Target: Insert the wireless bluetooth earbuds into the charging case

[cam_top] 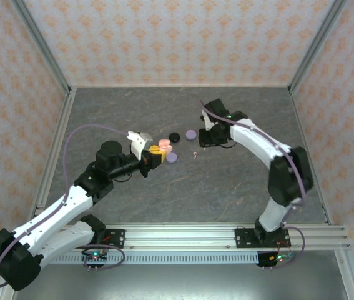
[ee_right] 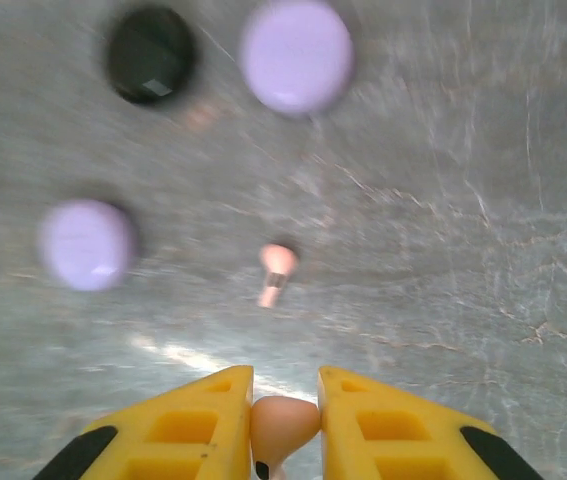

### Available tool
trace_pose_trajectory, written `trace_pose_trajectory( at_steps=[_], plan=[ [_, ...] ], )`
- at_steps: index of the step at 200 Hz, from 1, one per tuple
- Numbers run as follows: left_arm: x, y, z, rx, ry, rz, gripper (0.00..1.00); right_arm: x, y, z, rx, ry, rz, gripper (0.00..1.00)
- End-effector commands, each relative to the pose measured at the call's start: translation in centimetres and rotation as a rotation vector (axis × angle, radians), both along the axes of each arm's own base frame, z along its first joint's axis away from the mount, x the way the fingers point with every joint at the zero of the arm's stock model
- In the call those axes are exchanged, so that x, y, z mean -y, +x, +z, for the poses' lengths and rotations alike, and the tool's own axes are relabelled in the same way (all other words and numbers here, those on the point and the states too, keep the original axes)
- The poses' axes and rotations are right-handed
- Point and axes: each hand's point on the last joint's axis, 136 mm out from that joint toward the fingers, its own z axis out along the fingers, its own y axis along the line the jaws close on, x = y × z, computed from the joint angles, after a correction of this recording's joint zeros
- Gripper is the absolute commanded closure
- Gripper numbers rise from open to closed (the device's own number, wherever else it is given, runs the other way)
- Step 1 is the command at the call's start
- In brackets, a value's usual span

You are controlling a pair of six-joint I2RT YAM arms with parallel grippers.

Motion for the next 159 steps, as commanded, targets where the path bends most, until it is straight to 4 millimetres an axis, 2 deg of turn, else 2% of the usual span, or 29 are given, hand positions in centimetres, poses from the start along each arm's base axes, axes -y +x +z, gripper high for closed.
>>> trace_pose_trajectory(
  at_steps=[1, 61, 74, 78, 88, 108, 124, 159],
  plan=[
    [0.5, -0.1, 2.4, 0.119, -0.049, -0.02, 1.0, -1.7, -0.2, 5.6, 0.113, 0.218, -0.044, 0.79],
    [0.9, 0.5, 4.3, 0.226, -0.052, -0.015, 1.0, -4.7, -3.9, 17.6, 0.447, 0.554, -0.046, 0.79],
    [1.0, 0.7, 4.7, 0.244, -0.053, -0.015, 1.0, -5.5, -4.5, 18.7, 0.481, 0.613, -0.048, 0.79],
    [1.0, 0.8, 4.8, 0.247, -0.054, -0.014, 1.0, -5.3, -5.1, 20.1, 0.513, 0.644, -0.045, 0.79],
    [1.1, 0.8, 5.0, 0.255, -0.053, -0.017, 1.0, -5.5, -5.7, 21.3, 0.548, 0.677, -0.041, 0.79],
    [1.4, 1.0, 5.3, 0.267, -0.045, -0.023, 1.0, -6.4, -6.9, 22.7, 0.586, 0.712, -0.019, 0.79],
    [1.6, 1.2, 5.4, 0.271, -0.039, -0.025, 1.0, -7.2, -7.8, 23.1, 0.602, 0.722, 0.0, 0.79],
    [2.1, 1.6, 5.6, 0.273, -0.041, -0.033, 1.0, -8.5, -8.2, 21.9, 0.618, 0.689, 0.002, 0.79]
  ],
)
